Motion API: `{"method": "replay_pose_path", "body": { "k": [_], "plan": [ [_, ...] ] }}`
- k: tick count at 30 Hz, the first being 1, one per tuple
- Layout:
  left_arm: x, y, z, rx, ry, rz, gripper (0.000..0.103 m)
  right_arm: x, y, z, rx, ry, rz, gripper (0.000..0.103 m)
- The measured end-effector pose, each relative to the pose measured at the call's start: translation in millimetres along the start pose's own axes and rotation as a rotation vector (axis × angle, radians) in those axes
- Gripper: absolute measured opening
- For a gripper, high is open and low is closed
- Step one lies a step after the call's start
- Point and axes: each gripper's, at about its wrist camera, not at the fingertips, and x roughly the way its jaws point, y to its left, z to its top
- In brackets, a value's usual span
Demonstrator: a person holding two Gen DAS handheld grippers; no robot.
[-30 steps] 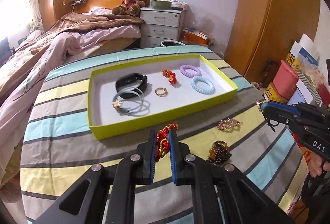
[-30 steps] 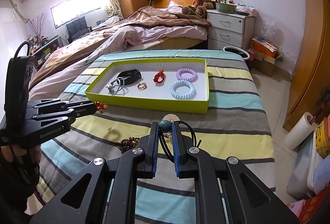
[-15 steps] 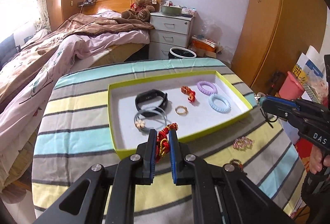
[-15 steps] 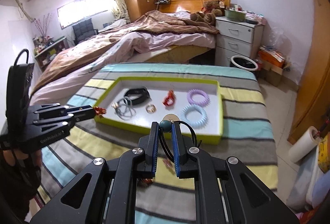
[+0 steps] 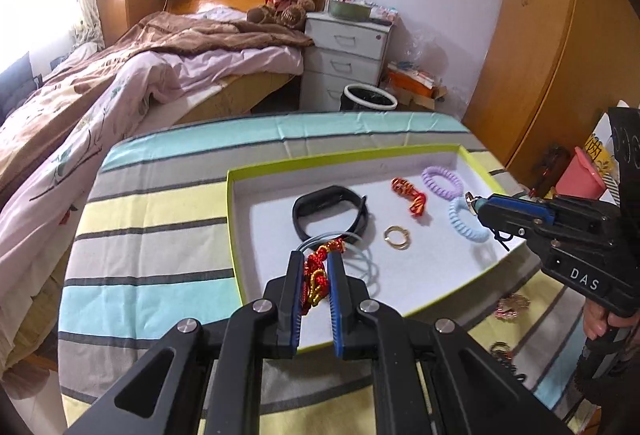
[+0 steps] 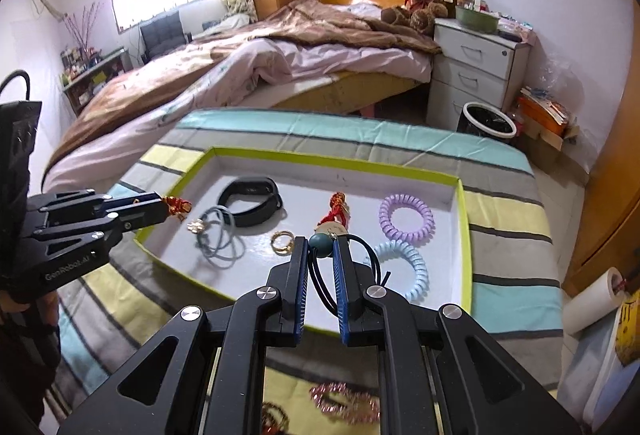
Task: Organize jewelry
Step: 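Carry the red tassel and black hair tie into the green box, open both tools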
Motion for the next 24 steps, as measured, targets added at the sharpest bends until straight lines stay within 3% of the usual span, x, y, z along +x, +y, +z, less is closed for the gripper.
{"method": "replay_pose_path", "body": {
  "k": [15,24],
  "plan": [
    [24.6,-1.0,-6.1,0.007,0.045,-0.019,0.012,45.6,3.1,-7.7,-0.029,0.138,0.056,0.013],
    [23.1,-4.5,-6.5,0.012,0.048,-0.017,0.012,49.4,5.0,-6.2,-0.027,0.156,0.068,0.013]
  ]
}}
